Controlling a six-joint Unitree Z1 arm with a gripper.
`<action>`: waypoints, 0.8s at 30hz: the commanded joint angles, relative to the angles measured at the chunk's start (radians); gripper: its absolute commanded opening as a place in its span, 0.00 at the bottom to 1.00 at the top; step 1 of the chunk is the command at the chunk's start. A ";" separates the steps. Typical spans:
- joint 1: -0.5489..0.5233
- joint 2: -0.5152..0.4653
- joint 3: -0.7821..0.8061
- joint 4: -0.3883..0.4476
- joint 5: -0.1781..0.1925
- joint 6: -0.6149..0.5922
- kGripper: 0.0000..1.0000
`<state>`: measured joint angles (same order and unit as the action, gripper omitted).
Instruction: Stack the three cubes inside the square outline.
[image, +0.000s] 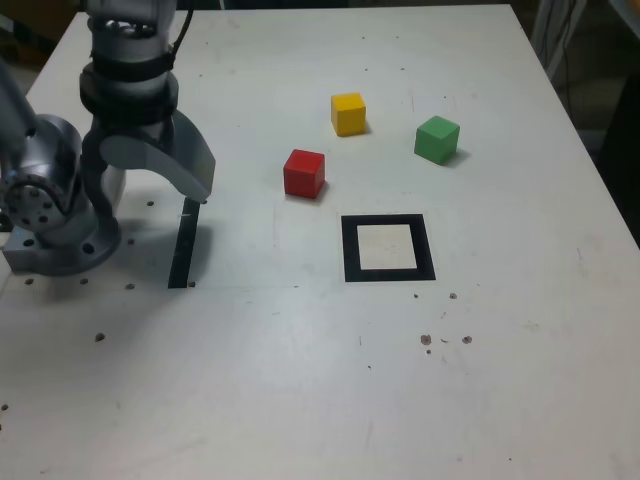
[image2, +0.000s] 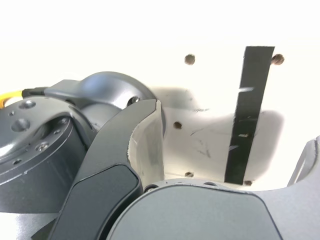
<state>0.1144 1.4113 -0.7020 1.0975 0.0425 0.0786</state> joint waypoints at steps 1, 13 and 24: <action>0.001 0.001 0.008 0.001 -0.007 -0.002 0.99; 0.001 0.050 -0.108 0.007 0.034 0.041 0.99; 0.075 0.231 -0.365 0.086 0.108 0.193 0.95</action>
<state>0.1779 1.6149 -1.0401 1.1709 0.1402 0.2614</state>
